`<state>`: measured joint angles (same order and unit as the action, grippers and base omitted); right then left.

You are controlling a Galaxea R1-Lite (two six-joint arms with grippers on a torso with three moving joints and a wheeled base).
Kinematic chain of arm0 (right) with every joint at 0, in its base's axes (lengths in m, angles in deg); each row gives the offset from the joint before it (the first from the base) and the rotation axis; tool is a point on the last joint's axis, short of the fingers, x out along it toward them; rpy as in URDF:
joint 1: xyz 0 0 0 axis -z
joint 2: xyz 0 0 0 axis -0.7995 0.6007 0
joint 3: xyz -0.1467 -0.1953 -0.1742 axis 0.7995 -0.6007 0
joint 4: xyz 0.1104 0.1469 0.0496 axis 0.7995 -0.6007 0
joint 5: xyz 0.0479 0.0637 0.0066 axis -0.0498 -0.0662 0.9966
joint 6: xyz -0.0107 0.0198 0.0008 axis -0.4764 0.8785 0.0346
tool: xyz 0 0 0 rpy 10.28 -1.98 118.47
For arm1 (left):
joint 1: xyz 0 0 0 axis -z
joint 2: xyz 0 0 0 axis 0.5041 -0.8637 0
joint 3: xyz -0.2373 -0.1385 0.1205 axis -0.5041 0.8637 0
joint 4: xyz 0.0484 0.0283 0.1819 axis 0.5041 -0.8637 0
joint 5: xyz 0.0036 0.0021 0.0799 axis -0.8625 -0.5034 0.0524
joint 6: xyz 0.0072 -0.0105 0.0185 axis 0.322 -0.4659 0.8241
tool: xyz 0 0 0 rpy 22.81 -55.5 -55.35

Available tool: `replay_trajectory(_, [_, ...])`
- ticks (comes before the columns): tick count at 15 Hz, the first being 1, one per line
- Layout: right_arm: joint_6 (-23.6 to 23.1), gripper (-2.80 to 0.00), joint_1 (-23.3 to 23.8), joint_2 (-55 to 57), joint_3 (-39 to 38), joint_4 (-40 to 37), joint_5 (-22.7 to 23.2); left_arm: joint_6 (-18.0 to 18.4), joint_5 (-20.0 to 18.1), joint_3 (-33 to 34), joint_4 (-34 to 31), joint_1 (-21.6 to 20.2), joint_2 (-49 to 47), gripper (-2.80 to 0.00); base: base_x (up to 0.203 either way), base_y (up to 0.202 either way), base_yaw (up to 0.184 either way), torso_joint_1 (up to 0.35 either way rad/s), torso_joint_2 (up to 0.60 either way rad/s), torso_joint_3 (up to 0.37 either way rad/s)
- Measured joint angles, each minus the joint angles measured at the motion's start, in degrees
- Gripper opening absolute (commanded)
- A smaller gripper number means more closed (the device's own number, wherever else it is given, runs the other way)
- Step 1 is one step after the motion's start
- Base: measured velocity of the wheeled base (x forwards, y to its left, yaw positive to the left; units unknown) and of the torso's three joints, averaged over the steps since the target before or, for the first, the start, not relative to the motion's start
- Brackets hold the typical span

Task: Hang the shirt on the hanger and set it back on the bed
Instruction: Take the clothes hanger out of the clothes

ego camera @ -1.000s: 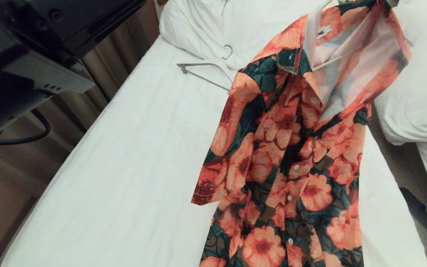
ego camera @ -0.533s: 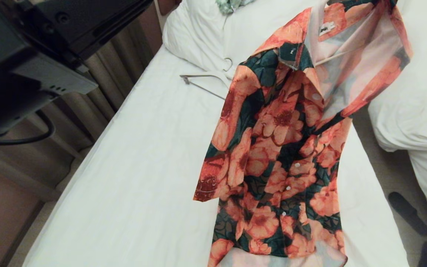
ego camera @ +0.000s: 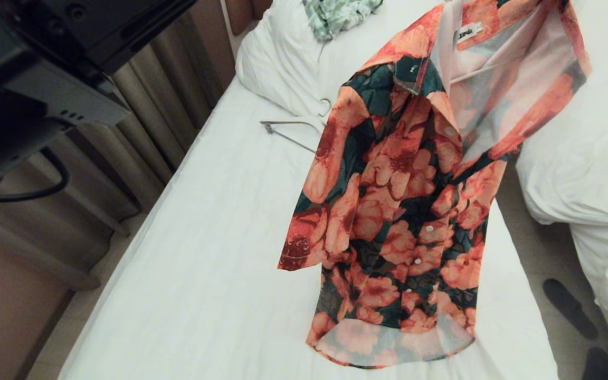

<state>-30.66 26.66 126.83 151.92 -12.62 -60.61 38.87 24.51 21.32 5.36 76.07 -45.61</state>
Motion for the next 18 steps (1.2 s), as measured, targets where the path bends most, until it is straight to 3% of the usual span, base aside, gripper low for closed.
replay_trajectory(8, [0.0,-2.8,1.4,-0.7,-0.5,4.5,0.1,0.0,0.0,0.0,0.0,-0.3,-0.3,-2.8,0.0,0.0,0.0,0.153,-0.35,-0.2])
replay_trajectory(18, [0.1,-2.8,3.4,-0.2,-0.7,4.5,0.2,0.1,0.0,0.0,0.0,-0.4,-1.5,-2.8,0.0,0.0,0.0,0.135,-0.29,-0.164])
